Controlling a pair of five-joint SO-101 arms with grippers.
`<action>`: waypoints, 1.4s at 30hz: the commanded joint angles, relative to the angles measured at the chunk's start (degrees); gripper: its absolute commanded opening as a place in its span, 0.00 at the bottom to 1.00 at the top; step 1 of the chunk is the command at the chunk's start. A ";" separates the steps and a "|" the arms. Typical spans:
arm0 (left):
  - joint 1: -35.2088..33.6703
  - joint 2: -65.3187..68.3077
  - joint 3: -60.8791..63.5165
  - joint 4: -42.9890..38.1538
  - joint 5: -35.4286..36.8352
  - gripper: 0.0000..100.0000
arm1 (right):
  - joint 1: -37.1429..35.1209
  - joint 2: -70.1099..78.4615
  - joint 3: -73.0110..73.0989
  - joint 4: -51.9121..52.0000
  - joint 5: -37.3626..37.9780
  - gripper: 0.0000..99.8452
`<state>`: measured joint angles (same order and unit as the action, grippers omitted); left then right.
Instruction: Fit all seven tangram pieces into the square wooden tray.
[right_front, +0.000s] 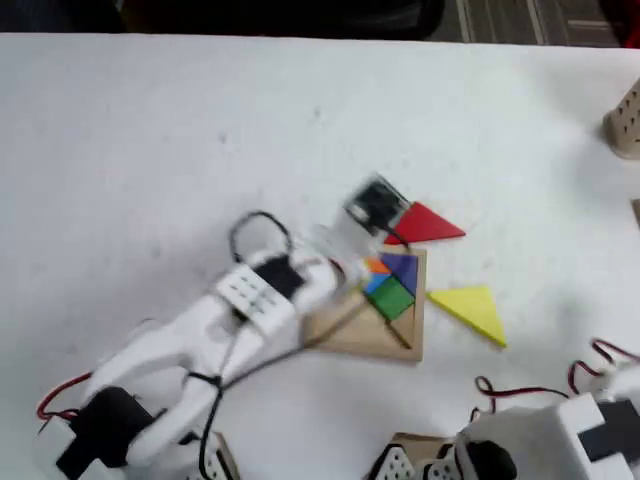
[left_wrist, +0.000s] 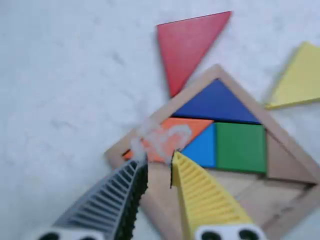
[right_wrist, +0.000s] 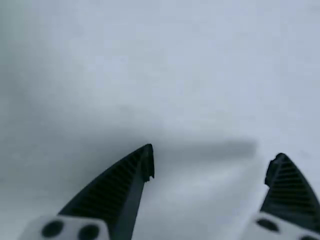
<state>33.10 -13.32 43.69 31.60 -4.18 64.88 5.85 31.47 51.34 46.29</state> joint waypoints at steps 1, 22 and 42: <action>-11.03 -1.45 0.53 2.46 0.88 0.10 | -10.51 -5.85 -2.55 15.43 3.60 0.33; -38.37 -0.92 6.07 -4.48 -4.84 0.11 | -52.79 -15.25 -0.44 24.13 15.38 0.42; -36.79 -0.84 6.51 -5.36 -5.01 0.11 | -53.41 10.33 -8.18 21.67 16.44 0.40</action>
<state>-4.88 -13.32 50.37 28.18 -8.48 12.04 14.11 25.93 73.05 62.20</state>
